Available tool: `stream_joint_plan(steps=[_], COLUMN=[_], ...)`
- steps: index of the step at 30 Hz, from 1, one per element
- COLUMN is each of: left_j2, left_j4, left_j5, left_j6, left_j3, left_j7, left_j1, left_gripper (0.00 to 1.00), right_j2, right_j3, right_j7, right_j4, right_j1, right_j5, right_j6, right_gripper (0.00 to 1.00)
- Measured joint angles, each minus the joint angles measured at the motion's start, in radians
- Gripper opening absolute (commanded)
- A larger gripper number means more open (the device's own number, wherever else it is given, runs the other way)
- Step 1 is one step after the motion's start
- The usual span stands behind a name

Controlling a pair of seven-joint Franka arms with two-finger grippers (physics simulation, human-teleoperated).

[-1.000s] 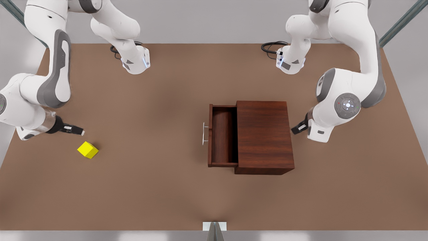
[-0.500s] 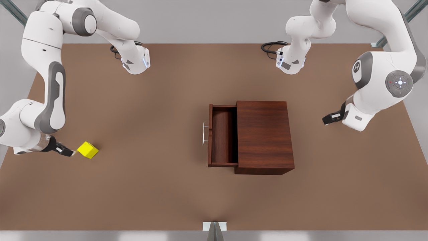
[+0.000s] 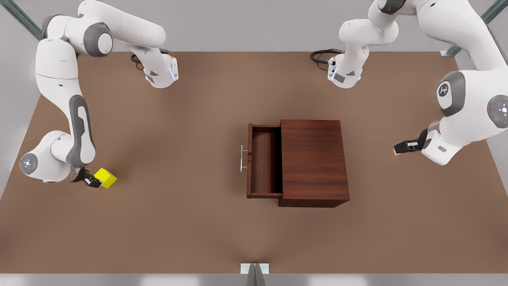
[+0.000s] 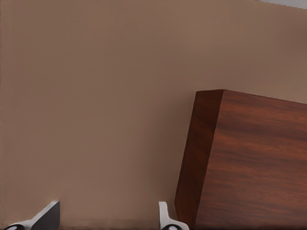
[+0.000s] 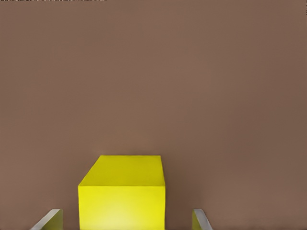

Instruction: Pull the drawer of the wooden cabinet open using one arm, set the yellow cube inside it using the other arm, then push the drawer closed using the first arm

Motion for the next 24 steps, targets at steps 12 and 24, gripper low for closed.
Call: stream_joint_plan(steps=[12, 24], left_j2=[0.014, -0.003], left_j4=[-0.006, 0.012], left_j5=[-0.048, 0.091], left_j6=[-0.101, 0.073], left_j3=[-0.014, -0.017], left_j7=[0.047, 0.071], left_j1=[-0.054, -0.091], left_gripper=[1.00, 1.00], right_j2=[-0.022, -0.010], right_j3=[0.006, 0.013], right_j7=[0.039, 0.059], right_j4=[-0.107, -0.179], right_j1=[0.008, 0.019], right_j5=[0.004, 0.004], right_j6=[0.170, 0.296], right_gripper=[1.00, 1.00])
